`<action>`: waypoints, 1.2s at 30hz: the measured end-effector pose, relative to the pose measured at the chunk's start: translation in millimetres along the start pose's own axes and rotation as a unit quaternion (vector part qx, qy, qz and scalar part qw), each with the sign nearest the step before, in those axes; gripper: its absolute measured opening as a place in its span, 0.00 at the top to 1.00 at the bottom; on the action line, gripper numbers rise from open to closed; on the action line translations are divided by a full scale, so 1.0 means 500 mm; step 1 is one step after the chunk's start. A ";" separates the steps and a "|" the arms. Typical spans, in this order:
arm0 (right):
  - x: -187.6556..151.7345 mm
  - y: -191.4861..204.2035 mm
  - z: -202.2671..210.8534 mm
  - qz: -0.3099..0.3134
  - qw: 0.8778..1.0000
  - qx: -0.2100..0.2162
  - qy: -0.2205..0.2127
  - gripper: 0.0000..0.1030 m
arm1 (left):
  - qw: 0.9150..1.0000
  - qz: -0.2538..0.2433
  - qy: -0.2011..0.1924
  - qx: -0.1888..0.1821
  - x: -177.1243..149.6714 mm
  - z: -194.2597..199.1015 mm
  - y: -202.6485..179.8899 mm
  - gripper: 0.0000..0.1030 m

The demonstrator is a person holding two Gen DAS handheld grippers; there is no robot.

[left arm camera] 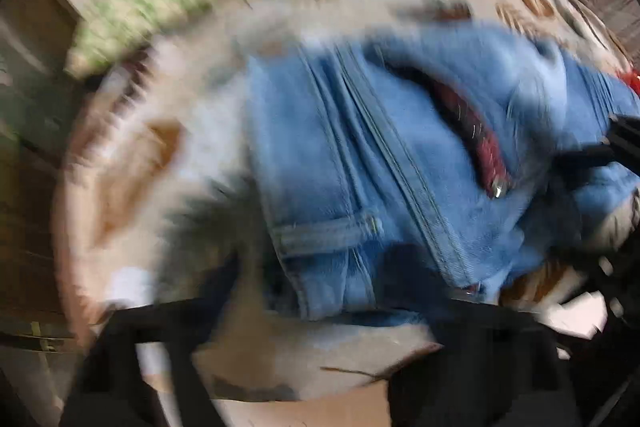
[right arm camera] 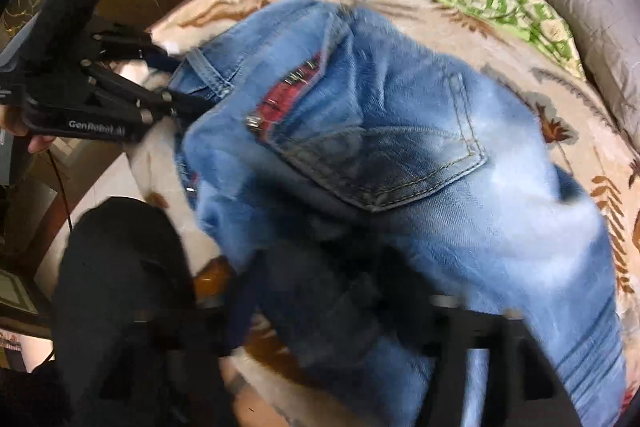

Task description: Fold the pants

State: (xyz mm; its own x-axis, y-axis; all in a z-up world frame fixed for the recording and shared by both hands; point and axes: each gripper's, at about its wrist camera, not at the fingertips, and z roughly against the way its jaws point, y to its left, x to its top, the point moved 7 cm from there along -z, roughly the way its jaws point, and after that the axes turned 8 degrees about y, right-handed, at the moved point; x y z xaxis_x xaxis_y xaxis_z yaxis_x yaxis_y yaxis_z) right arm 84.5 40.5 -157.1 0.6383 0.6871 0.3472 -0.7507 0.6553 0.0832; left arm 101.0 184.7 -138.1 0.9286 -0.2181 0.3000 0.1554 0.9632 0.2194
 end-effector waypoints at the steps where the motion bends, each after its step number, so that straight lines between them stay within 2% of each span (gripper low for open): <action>1: -0.006 0.001 0.027 0.001 1.000 -0.003 -0.015 0.25 | 1.000 0.003 -0.028 0.009 0.007 0.034 0.004 0.08; 3: -0.030 -0.010 0.079 -0.005 0.999 -0.002 -0.043 0.19 | 0.997 0.002 -0.078 0.009 0.026 0.113 -0.005 0.05; 5: -0.063 -0.040 0.128 -0.021 0.997 -0.016 -0.069 0.15 | 0.994 -0.013 -0.109 -0.011 0.039 0.162 -0.033 0.00; 8: -0.136 -0.108 0.177 -0.046 0.994 -0.069 -0.075 0.15 | 0.988 -0.084 -0.125 -0.029 0.063 0.197 -0.119 0.00; 11: -0.202 -0.167 0.185 -0.063 0.993 -0.088 -0.045 0.15 | 0.976 -0.179 -0.113 -0.046 0.068 0.182 -0.232 0.00; 12: -0.222 -0.179 0.184 -0.063 0.993 -0.088 -0.036 0.15 | 0.970 -0.218 -0.102 -0.045 0.060 0.165 -0.278 0.00; 15: -0.257 -0.204 0.166 -0.060 0.994 -0.095 -0.009 0.15 | 0.959 -0.273 -0.072 -0.032 0.051 0.110 -0.344 0.00; 20: -0.265 -0.208 0.130 -0.057 0.996 -0.070 0.004 0.15 | 0.961 -0.275 -0.018 -0.007 0.053 0.020 -0.345 0.00; 24: -0.231 -0.181 0.078 -0.037 0.998 -0.059 -0.001 0.16 | 0.965 -0.261 0.002 0.003 0.046 -0.014 -0.319 0.00; 25: -0.225 -0.179 0.061 -0.032 0.997 -0.067 0.004 0.19 | 0.966 -0.258 0.011 0.010 0.042 -0.019 -0.313 0.00; 26: -0.218 -0.176 0.047 -0.029 0.997 -0.070 0.003 0.42 | 0.966 -0.256 0.025 0.016 0.035 -0.025 -0.303 0.00; 27: -0.214 -0.173 0.042 -0.027 0.998 -0.065 -0.001 0.65 | 0.965 -0.260 0.033 0.013 0.026 -0.025 -0.297 0.02; 28: -0.209 -0.172 0.043 -0.028 0.997 -0.066 -0.010 0.72 | 0.964 -0.265 0.029 0.008 0.019 -0.017 -0.291 0.09; 29: -0.206 -0.170 0.048 -0.028 0.997 -0.068 -0.012 0.89 | 0.963 -0.267 0.025 0.013 0.014 -0.011 -0.279 0.42; 30: -0.203 -0.168 0.058 -0.027 0.998 -0.061 -0.014 0.91 | 0.967 -0.254 0.028 0.020 0.017 -0.010 -0.259 0.68; 32: -0.205 -0.160 0.082 -0.010 0.998 -0.060 -0.014 0.93 | 0.975 -0.216 0.029 -0.040 0.023 0.008 -0.236 0.72; 36: -0.240 -0.133 0.131 0.042 0.997 -0.059 -0.004 0.94 | 0.973 -0.210 0.028 -0.090 0.002 0.026 -0.224 0.74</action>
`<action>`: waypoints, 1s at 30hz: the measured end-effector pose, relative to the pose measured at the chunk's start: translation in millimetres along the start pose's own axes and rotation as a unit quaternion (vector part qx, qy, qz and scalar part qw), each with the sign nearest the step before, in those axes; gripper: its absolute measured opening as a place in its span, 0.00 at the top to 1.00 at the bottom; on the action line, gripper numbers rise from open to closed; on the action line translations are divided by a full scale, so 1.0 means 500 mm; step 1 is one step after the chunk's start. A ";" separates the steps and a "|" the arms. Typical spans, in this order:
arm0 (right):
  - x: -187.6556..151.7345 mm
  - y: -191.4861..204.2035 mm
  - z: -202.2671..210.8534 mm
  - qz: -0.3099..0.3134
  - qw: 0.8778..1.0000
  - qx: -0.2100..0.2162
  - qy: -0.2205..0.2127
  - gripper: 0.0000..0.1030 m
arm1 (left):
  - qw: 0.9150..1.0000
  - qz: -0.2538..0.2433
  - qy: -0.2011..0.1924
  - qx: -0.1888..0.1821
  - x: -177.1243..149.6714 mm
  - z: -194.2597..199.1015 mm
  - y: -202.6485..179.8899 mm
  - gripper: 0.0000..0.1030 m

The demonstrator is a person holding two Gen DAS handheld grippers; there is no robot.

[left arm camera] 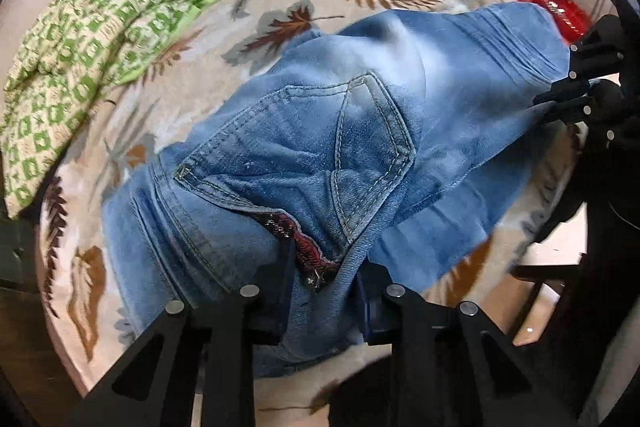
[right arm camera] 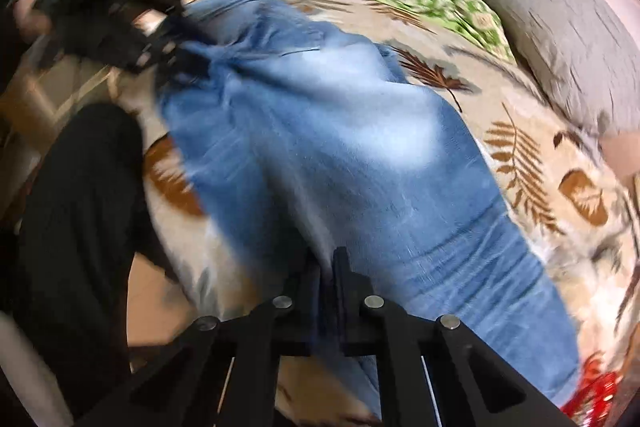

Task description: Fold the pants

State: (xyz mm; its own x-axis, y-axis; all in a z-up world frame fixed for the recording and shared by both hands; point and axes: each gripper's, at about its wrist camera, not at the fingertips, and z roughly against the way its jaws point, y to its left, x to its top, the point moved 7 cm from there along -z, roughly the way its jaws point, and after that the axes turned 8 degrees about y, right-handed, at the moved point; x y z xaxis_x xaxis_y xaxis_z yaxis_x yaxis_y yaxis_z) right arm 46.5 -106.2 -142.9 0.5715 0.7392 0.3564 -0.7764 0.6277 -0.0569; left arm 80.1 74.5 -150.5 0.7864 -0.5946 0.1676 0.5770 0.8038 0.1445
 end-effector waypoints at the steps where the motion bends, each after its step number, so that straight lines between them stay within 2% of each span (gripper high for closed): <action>1: -0.012 0.006 0.006 0.010 1.000 0.000 0.004 0.94 | 1.000 -0.002 0.004 -0.005 -0.004 -0.007 -0.003 0.74; 4: -0.032 0.008 -0.029 0.016 0.999 -0.009 0.027 0.94 | 1.000 0.000 0.011 -0.011 0.002 -0.038 0.002 0.72; 6: -0.038 0.005 -0.068 0.011 0.999 -0.013 0.042 0.94 | 1.000 0.008 0.008 -0.010 0.002 -0.046 -0.001 0.63; 7: -0.040 0.005 -0.082 0.008 0.999 -0.018 0.048 0.93 | 1.000 -0.001 0.010 -0.006 0.003 -0.047 -0.008 0.55; 8: -0.038 0.004 -0.082 0.002 0.999 -0.021 0.039 0.92 | 1.000 -0.015 0.014 -0.002 0.000 -0.044 -0.021 0.32; 9: -0.038 0.002 -0.078 -0.005 0.999 -0.019 0.041 0.91 | 0.999 -0.034 0.025 0.008 0.001 -0.038 -0.037 0.18; 10: -0.039 -0.003 -0.069 -0.018 0.999 -0.015 0.043 0.87 | 0.999 -0.041 0.023 0.020 0.008 -0.031 -0.041 0.18; 11: -0.040 -0.008 -0.061 -0.026 0.999 -0.013 0.042 0.73 | 0.998 -0.047 0.010 0.031 0.016 -0.014 -0.049 0.18; 12: -0.043 -0.018 -0.046 -0.041 0.998 -0.012 0.036 0.42 | 0.998 -0.051 -0.019 0.034 0.033 0.019 -0.061 0.17; 14: -0.051 -0.041 -0.006 -0.077 0.997 -0.018 0.007 0.10 | 0.997 -0.045 -0.063 0.026 0.071 0.071 -0.080 0.11; 15: -0.058 -0.061 0.023 -0.100 0.994 -0.027 -0.018 0.10 | 0.996 -0.041 -0.080 0.027 0.093 0.091 -0.090 0.06; 16: -0.070 -0.082 0.048 -0.123 0.991 -0.028 -0.031 0.10 | 0.994 -0.040 -0.093 0.029 0.116 0.103 -0.097 0.06; 18: -0.099 -0.123 0.082 -0.169 0.984 -0.038 -0.039 0.10 | 0.992 -0.043 -0.115 0.024 0.172 0.122 -0.123 0.06; 21: -0.163 -0.194 0.126 -0.245 0.967 -0.047 -0.050 0.10 | 0.988 -0.066 -0.141 -0.007 0.269 0.130 -0.195 0.06; 24: -0.253 -0.260 0.145 -0.317 0.946 -0.045 -0.046 0.10 | 0.982 -0.120 -0.145 -0.020 0.350 0.112 -0.282 0.06; 27: -0.325 -0.307 0.138 -0.371 0.928 -0.022 -0.037 0.10 | 0.975 -0.170 -0.137 -0.030 0.430 0.076 -0.355 0.06; 30: -0.363 -0.342 0.110 -0.404 0.915 0.001 -0.023 0.11 | 0.970 -0.206 -0.122 -0.035 0.490 0.049 -0.423 0.06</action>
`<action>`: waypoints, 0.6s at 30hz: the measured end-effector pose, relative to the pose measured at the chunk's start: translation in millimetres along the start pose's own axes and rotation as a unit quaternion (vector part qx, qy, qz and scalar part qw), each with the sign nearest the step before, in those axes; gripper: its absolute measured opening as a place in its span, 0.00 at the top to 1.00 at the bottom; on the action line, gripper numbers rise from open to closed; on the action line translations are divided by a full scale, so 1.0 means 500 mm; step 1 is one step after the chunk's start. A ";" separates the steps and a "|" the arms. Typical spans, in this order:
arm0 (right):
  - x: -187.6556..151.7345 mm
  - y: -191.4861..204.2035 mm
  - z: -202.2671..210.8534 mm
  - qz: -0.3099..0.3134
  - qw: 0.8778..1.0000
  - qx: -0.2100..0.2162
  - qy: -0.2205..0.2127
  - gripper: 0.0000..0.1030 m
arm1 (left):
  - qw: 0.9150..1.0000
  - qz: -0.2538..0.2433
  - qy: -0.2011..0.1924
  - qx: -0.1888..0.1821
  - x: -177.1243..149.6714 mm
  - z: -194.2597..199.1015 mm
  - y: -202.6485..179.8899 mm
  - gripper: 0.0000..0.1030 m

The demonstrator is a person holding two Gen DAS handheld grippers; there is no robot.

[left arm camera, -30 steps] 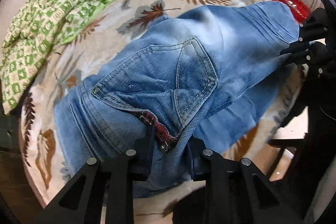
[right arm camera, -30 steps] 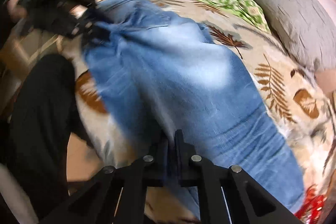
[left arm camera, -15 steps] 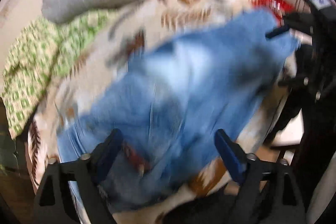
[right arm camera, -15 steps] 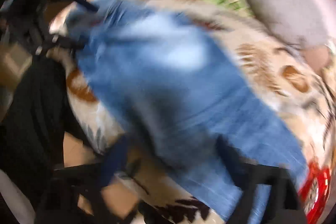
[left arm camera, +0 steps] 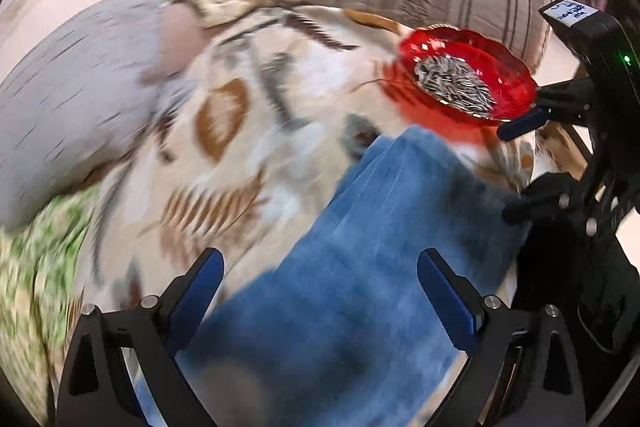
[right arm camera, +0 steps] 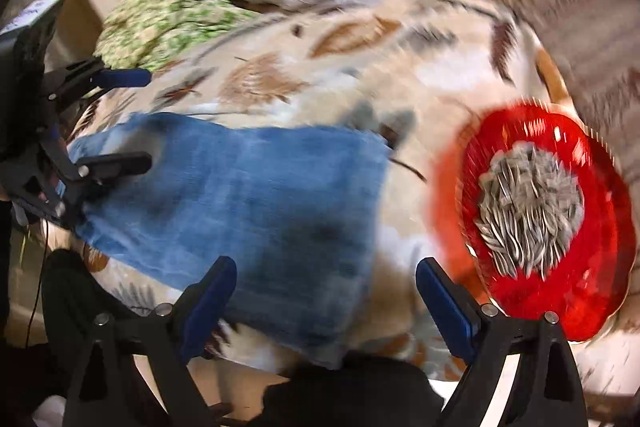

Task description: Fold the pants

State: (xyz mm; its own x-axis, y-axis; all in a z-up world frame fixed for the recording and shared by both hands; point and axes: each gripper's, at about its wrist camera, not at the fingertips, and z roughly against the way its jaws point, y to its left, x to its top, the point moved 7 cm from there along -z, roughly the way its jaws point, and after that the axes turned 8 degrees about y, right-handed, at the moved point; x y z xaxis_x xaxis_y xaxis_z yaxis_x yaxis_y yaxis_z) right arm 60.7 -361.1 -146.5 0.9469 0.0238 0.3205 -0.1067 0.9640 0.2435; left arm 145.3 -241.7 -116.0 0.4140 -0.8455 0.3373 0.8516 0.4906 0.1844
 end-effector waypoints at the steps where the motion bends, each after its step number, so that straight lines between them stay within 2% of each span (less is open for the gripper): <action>1: -0.001 -0.011 -0.009 -0.006 1.000 0.007 0.008 0.12 | 1.000 -0.005 0.003 -0.004 0.017 -0.012 -0.006 0.06; 6: -0.007 -0.021 -0.049 -0.013 0.999 0.028 0.036 0.12 | 0.999 -0.023 0.009 -0.037 0.085 -0.050 -0.043 0.06; 10: -0.014 -0.011 -0.082 -0.007 0.997 0.044 0.059 0.12 | 0.999 -0.027 0.009 -0.038 0.083 -0.052 -0.042 0.06; 14: -0.012 -0.007 -0.121 -0.007 0.996 0.058 0.073 0.12 | 0.999 -0.006 0.012 -0.052 0.033 -0.042 -0.023 0.06; 18: 0.009 -0.003 -0.123 -0.012 0.995 0.081 0.060 0.13 | 0.999 0.003 0.018 -0.045 -0.070 -0.014 -0.030 0.06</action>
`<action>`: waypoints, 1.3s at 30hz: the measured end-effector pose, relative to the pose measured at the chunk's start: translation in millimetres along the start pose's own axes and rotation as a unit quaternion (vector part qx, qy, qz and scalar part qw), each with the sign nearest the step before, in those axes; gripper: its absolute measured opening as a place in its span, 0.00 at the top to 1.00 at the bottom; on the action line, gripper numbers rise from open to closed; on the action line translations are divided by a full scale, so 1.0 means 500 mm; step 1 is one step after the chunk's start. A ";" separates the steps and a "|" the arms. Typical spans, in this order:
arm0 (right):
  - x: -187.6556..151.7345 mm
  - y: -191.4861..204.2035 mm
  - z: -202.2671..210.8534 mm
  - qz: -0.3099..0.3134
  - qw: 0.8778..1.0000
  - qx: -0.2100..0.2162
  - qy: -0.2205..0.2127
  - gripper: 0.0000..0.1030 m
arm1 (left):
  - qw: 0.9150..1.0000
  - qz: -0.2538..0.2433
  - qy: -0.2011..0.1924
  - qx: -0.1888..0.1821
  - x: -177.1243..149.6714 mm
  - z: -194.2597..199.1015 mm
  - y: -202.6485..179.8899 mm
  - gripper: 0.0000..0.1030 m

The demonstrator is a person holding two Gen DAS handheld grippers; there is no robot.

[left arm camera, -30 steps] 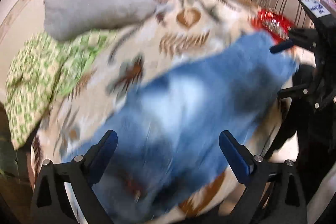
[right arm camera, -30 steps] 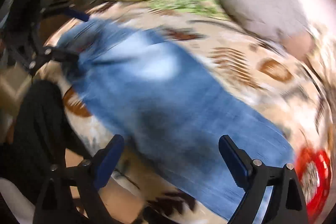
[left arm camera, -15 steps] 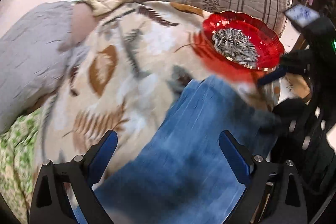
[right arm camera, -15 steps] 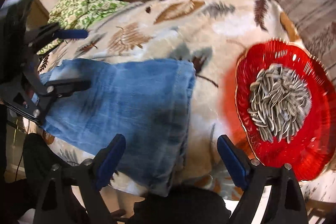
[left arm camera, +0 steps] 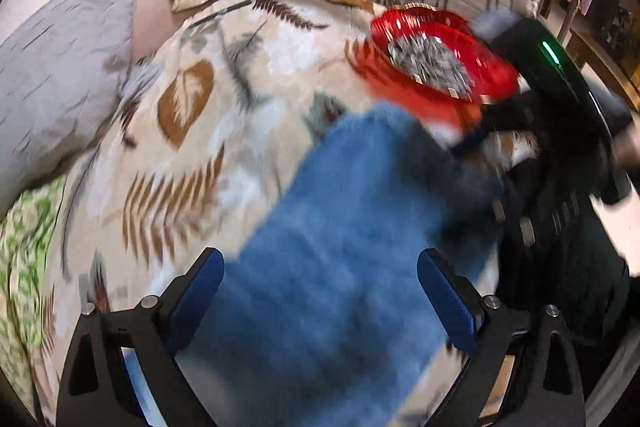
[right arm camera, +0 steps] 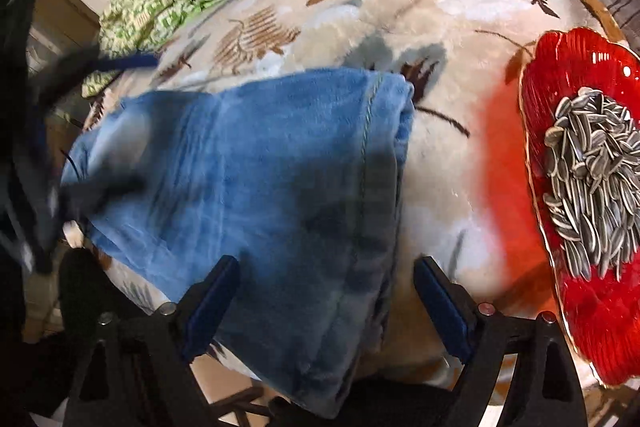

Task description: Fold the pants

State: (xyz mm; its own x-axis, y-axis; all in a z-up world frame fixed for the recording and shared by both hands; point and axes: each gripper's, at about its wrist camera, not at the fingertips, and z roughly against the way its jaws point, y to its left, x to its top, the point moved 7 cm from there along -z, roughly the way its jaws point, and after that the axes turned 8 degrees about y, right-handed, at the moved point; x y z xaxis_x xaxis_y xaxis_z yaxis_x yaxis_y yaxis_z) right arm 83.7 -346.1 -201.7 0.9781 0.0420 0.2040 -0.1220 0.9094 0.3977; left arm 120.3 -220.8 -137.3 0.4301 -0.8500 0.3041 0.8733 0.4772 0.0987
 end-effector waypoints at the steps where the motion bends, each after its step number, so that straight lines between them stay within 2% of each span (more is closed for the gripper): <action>1: 0.003 0.002 -0.001 0.001 1.000 0.000 -0.001 0.13 | 1.000 0.003 0.001 -0.001 -0.019 0.003 -0.008 0.06; 4: 0.010 0.008 -0.002 0.006 1.000 -0.003 0.000 0.14 | 1.000 0.005 0.008 0.011 -0.073 0.000 -0.045 0.06; 8: 0.025 0.012 -0.008 0.008 1.000 -0.008 0.013 0.14 | 0.999 -0.004 -0.001 0.032 -0.101 -0.009 -0.100 0.06; 12: 0.047 0.010 -0.011 0.004 1.000 0.003 0.029 0.16 | 0.998 -0.019 -0.007 0.054 -0.089 -0.047 -0.138 0.06; 15: 0.066 0.008 -0.024 0.001 0.999 0.010 0.042 0.16 | 0.996 -0.050 -0.012 0.071 -0.071 -0.079 -0.160 0.06; 18: 0.079 0.008 -0.032 -0.001 0.999 0.011 0.042 0.17 | 0.989 -0.080 -0.008 0.124 -0.060 -0.115 -0.161 0.05; 19: 0.083 0.009 -0.034 0.000 0.999 0.007 0.039 0.20 | 0.988 -0.083 -0.011 0.126 -0.060 -0.118 -0.161 0.05; 20: 0.087 0.008 -0.036 0.001 0.999 -0.001 0.034 0.28 | 0.989 -0.081 -0.016 0.122 -0.060 -0.117 -0.159 0.12; 21: 0.090 0.007 -0.034 0.003 1.000 -0.006 0.029 0.40 | 0.993 -0.069 -0.016 0.092 -0.062 -0.114 -0.158 0.43; 22: 0.092 0.004 -0.029 0.003 1.000 -0.011 0.023 0.51 | 0.997 -0.057 -0.013 0.059 -0.063 -0.110 -0.159 0.59; 23: 0.093 0.001 -0.024 0.004 1.000 -0.013 0.019 0.72 | 0.997 -0.049 -0.019 0.062 -0.062 -0.104 -0.156 0.77; 24: 0.094 -0.003 -0.018 0.004 1.000 -0.004 0.016 0.82 | 0.996 -0.050 -0.024 0.074 -0.062 -0.098 -0.152 0.88; 29: 0.092 0.008 0.013 0.009 1.000 0.026 0.000 0.82 | 0.999 -0.012 -0.030 0.031 -0.062 -0.086 -0.128 0.91; 32: 0.100 0.038 0.047 0.012 0.998 0.052 -0.019 0.83 | 0.998 0.011 -0.052 0.015 -0.070 -0.056 -0.113 0.94; 36: 0.128 0.109 0.090 0.030 0.995 0.082 -0.041 0.83 | 0.993 0.083 -0.083 -0.020 -0.098 -0.014 -0.062 0.95; 39: 0.158 0.185 0.105 0.048 0.991 0.112 -0.049 0.84 | 0.987 0.132 -0.095 -0.018 -0.147 0.012 -0.010 0.95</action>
State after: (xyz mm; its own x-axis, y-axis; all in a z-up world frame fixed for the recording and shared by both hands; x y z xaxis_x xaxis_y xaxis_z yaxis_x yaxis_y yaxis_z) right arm 140.5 -280.5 -101.7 0.9403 0.0745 0.3322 -0.2598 0.7877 0.5586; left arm 82.9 -159.4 -154.2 0.5954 -0.6384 0.4878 0.7457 0.6650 -0.0399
